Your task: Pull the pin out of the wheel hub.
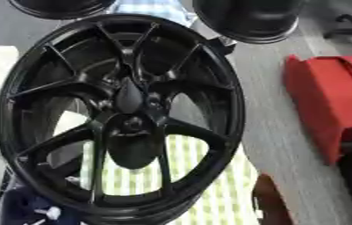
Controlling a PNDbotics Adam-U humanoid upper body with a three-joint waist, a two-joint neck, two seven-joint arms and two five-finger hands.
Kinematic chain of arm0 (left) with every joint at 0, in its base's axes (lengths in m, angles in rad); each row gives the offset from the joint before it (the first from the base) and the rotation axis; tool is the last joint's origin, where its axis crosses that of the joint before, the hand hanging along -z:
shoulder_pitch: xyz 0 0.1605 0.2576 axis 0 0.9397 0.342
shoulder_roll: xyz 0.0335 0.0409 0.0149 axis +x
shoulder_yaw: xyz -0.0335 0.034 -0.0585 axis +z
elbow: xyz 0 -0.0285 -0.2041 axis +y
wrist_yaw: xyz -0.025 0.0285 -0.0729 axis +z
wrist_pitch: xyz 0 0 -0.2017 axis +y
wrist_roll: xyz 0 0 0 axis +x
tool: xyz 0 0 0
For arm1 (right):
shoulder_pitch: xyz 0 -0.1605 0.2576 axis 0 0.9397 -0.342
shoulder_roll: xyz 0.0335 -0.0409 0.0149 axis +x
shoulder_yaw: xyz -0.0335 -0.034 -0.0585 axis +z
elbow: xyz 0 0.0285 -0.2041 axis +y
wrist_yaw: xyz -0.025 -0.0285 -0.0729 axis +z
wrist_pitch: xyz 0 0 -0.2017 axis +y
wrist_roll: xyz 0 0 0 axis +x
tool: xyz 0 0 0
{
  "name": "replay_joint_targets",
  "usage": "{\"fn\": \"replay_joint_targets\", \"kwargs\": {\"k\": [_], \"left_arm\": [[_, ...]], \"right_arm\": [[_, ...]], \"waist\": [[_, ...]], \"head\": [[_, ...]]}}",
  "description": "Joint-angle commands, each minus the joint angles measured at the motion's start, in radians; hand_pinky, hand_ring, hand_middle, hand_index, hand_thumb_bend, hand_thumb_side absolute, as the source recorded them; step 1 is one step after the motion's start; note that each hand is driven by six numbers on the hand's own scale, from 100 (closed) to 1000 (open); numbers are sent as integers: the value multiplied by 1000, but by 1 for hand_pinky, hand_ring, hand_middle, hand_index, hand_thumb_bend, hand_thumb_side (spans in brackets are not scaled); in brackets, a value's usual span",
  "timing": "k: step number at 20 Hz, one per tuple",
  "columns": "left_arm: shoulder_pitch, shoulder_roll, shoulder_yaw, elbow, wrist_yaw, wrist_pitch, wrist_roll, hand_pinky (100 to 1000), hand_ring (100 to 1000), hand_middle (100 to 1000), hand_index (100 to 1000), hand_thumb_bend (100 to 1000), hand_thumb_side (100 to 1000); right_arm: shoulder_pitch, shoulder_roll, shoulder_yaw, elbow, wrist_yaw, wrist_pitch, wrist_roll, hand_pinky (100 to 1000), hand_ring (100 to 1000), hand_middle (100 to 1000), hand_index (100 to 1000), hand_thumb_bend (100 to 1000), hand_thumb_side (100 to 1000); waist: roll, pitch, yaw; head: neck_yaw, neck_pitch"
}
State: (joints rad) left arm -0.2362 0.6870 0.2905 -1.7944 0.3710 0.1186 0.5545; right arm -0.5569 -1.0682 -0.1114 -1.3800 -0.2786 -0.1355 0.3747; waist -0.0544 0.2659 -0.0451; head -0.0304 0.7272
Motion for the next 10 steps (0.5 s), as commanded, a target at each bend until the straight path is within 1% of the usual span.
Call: {"fn": "replay_joint_targets", "kwargs": {"k": [1,2,4,8,9,10], "left_arm": [[3,38,21,-16,-8,-2,10,745,759,693,824,863,614],[6,38,23,-16,-9,-3,12,745,759,693,824,863,614],[13,39,26,-15,-9,-3,15,745,759,693,824,863,614],[26,39,33,-13,-10,-5,22,745,758,692,824,864,613],[29,40,34,-13,-11,-5,24,745,758,692,824,864,613],[31,39,35,-13,-11,-6,25,745,758,692,824,864,613]], "right_arm": [[99,-57,-108,3,6,-12,-90,754,570,439,556,349,100],[143,-49,-131,11,42,-7,-114,759,582,459,576,393,100],[216,-28,-171,29,129,15,-163,763,595,484,601,438,100],[323,21,-220,61,284,75,-242,783,643,551,659,469,100],[342,32,-228,65,318,90,-257,793,676,599,690,496,122],[359,43,-235,68,347,102,-270,807,713,656,716,539,185]], "waist": [[4,-29,-6],[5,-31,-9],[7,-35,-14],[8,-44,-20],[9,-46,-22],[9,-47,-23]], "head": [[22,-5],[27,-4],[34,-3],[44,-3],[45,-2],[45,-2]]}}
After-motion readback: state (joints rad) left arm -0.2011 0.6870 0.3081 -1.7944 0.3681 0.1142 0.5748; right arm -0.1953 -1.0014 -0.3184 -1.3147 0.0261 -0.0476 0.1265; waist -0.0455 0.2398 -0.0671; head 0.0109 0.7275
